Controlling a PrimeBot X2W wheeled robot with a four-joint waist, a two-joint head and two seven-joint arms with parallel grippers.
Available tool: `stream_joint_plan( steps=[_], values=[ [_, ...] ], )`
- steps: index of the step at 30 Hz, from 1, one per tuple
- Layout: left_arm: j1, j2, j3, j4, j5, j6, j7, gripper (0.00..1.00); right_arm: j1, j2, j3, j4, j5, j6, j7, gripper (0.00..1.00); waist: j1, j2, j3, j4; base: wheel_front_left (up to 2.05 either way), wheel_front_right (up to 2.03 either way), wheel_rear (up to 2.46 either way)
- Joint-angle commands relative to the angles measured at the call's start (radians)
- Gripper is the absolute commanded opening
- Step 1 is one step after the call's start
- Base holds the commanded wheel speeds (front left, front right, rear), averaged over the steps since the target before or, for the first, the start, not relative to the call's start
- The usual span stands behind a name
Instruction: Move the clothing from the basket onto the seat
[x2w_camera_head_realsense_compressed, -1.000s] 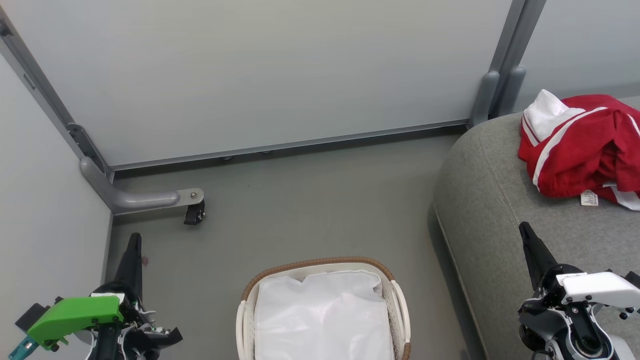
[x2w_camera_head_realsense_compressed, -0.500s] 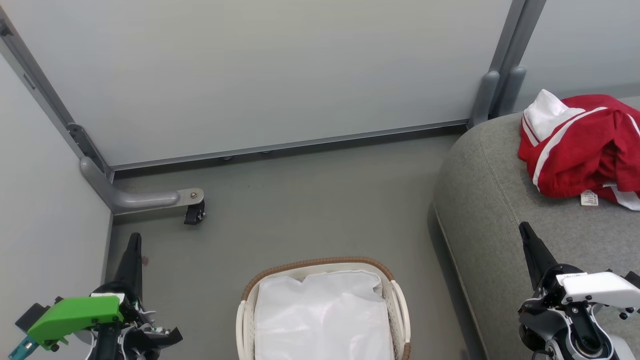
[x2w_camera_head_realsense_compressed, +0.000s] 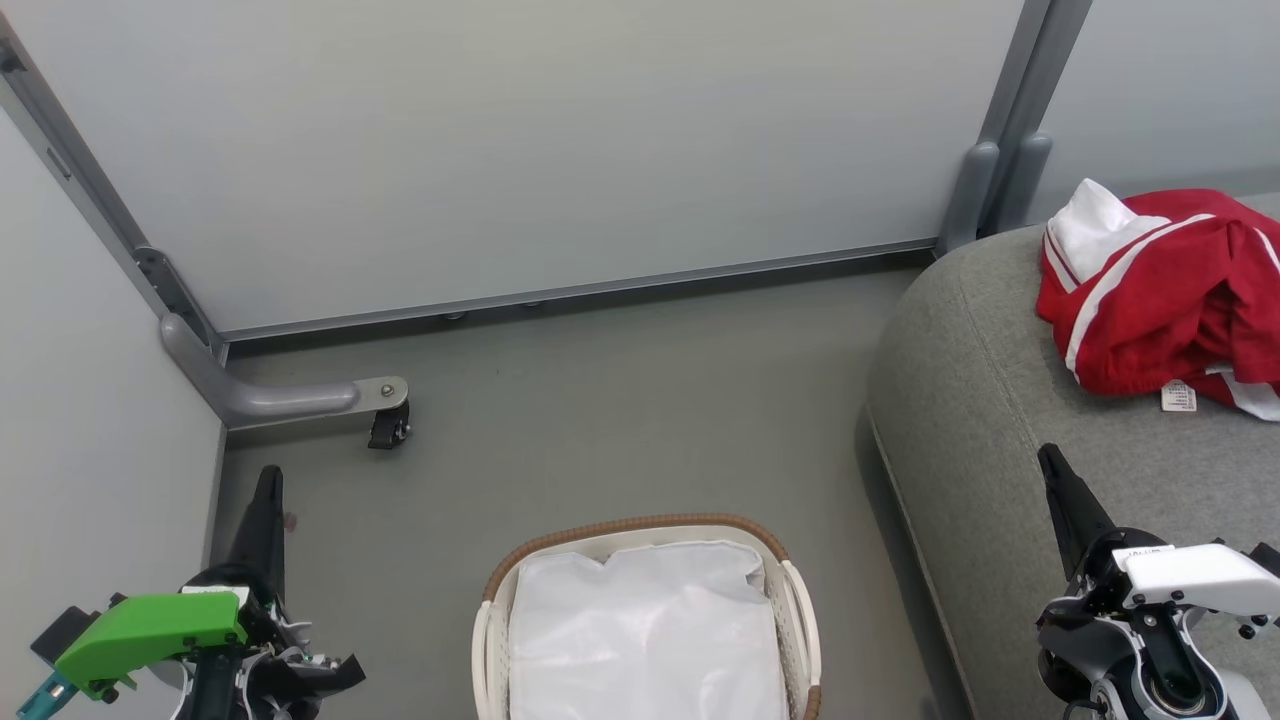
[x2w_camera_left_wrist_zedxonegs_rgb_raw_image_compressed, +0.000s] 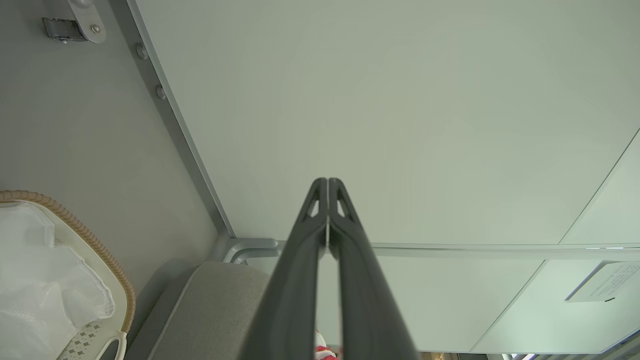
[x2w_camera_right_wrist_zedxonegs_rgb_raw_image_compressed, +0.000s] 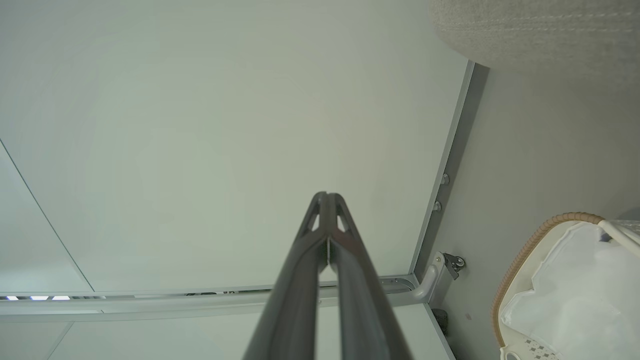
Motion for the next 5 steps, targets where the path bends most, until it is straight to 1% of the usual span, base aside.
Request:
stream_joint_plan(
  steps=[1,5],
  values=[
    [-0.010,0.005,0.002,-0.002,-0.003,-0.006,0.003,0.00,0.007,-0.006,-0.002,-0.003,0.003,0.000,0.001,0.00,0.0000,-0.0001,0.000,0.000,0.00,0.00,0.00],
    [-0.010,0.005,0.002,-0.002,-0.003,-0.006,0.003,0.00,0.007,-0.006,-0.002,-0.003,0.003,0.000,0.001,0.00,0.0000,-0.0001,0.000,0.000,0.00,0.00,0.00]
  ],
)
